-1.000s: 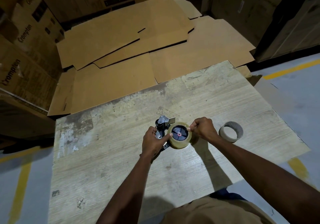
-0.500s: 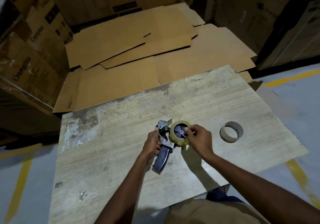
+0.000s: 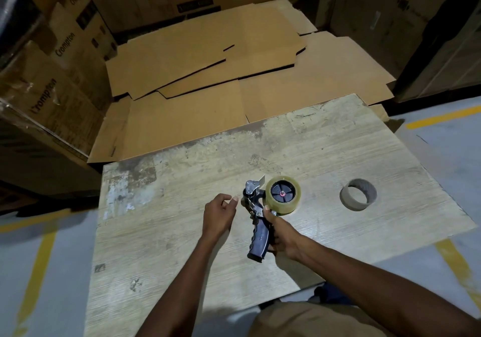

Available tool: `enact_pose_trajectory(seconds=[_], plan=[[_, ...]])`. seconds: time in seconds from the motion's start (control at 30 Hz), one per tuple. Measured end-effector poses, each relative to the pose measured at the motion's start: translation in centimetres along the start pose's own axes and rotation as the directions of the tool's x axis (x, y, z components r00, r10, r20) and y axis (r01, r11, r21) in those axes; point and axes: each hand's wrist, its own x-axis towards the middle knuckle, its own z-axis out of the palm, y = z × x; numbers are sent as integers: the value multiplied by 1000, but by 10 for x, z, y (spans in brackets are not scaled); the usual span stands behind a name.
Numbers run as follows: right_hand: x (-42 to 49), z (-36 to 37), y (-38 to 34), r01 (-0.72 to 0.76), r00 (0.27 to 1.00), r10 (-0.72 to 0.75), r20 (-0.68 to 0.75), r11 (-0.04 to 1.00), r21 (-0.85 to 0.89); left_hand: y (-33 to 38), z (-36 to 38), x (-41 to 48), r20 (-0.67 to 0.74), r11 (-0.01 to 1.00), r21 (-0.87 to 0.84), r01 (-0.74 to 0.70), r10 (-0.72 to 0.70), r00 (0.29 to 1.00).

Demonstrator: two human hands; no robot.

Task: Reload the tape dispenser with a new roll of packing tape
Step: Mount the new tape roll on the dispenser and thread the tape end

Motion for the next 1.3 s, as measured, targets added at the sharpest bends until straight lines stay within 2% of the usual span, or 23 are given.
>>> enact_pose_trajectory(seconds=[0.13, 0.23, 0.4, 0.57, 0.7, 0.8, 1.03, 1.3], plan=[[8, 16, 4, 47, 998, -38, -46, 972, 229, 8, -7, 4, 15, 992, 52, -116, 116, 993], [2, 15, -1, -2, 1000, -6, 24, 953, 302, 19, -13, 8, 17, 972, 94, -217, 216, 976], [-18, 3, -22, 93, 996, -89, -29, 973, 211, 38, -22, 14, 52, 911, 135, -389, 385, 921], [-45, -11, -59, 117, 993, -117, -13, 968, 222, 69, -25, 17, 98, 810, 206, -549, 541, 835], [-62, -13, -71, 149, 988, -153, 10, 971, 190, 92, -21, 19, 160, 680, 315, -662, 649, 744], [-68, -12, -70, 181, 983, -184, 26, 979, 92, 113, -18, 18, 233, 617, 379, -690, 658, 716], [-76, -6, -73, 231, 973, -231, 1, 973, -9, 127, -10, 26, 381, 506, 449, -736, 637, 670], [-69, -12, -81, 277, 956, -285, -71, 955, -109, 132, -4, 32, 318, 576, 370, -729, 659, 682]])
